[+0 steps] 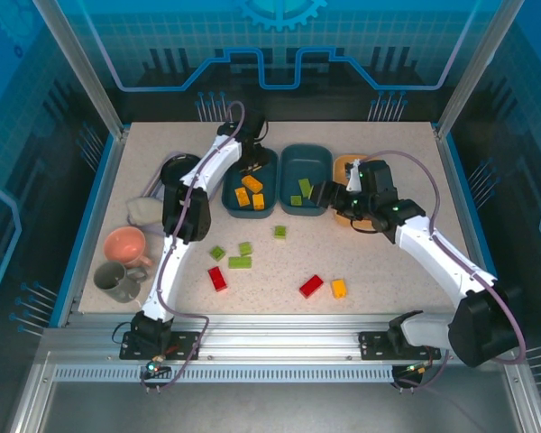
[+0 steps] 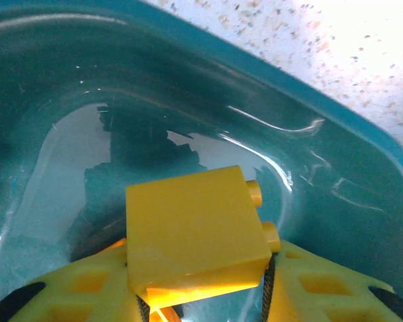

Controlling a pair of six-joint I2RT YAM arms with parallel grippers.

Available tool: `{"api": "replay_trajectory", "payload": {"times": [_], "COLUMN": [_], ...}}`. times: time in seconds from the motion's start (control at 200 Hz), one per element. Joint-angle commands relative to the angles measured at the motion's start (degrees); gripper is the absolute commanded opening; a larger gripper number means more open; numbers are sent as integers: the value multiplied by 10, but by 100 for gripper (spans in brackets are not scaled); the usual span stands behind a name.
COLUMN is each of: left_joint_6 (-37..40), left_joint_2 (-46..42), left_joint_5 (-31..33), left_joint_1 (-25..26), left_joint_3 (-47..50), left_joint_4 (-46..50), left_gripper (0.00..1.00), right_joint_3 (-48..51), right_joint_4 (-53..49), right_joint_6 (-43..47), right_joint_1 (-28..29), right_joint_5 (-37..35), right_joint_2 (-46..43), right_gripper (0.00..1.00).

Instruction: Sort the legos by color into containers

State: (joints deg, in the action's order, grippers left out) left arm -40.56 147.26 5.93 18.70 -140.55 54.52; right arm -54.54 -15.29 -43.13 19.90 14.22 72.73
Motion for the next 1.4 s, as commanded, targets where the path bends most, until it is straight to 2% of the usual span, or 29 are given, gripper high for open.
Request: {"api": "replay_trajectory", "payload": {"times": [0.0,0.12,0.375,0.55,0.66,0.845,0.95,1.095,1.255,1.395], "left_joint_6": [-8,-9,-5,-20,-38,-66,-101,-166,-210,-225], "left_joint_2": [1,1,-44,-132,-238,-457,-597,-802,-995,-1100], "left_joint_5": [-27,-33,-35,-26,-27,-40,-47,-34,-27,-31], "left_joint_1": [-4,-5,-8,-8,-8,-8,-7,-2,3,3], "left_joint_3": [-22,-22,-22,10,113,363,528,723,858,896], "left_joint_4": [-1,6,21,41,24,-24,-51,-50,-6,55], "left_gripper": [36,50,70,74,76,79,80,85,88,89], "right_joint_3": [-11,-12,-40,-54,-62,-78,-90,-128,-206,-295], "right_joint_4": [39,47,3,-73,-117,-165,-174,-174,-187,-232], "right_joint_6": [-17,-21,32,108,158,190,193,186,156,109], "right_joint_1": [7,8,13,36,71,162,224,294,346,365], "right_joint_5": [18,27,25,-27,-81,-171,-220,-251,-265,-270], "right_joint_2": [17,27,22,-7,-22,-4,34,111,225,335], "right_gripper": [80,80,80,79,79,77,75,73,70,70]}}
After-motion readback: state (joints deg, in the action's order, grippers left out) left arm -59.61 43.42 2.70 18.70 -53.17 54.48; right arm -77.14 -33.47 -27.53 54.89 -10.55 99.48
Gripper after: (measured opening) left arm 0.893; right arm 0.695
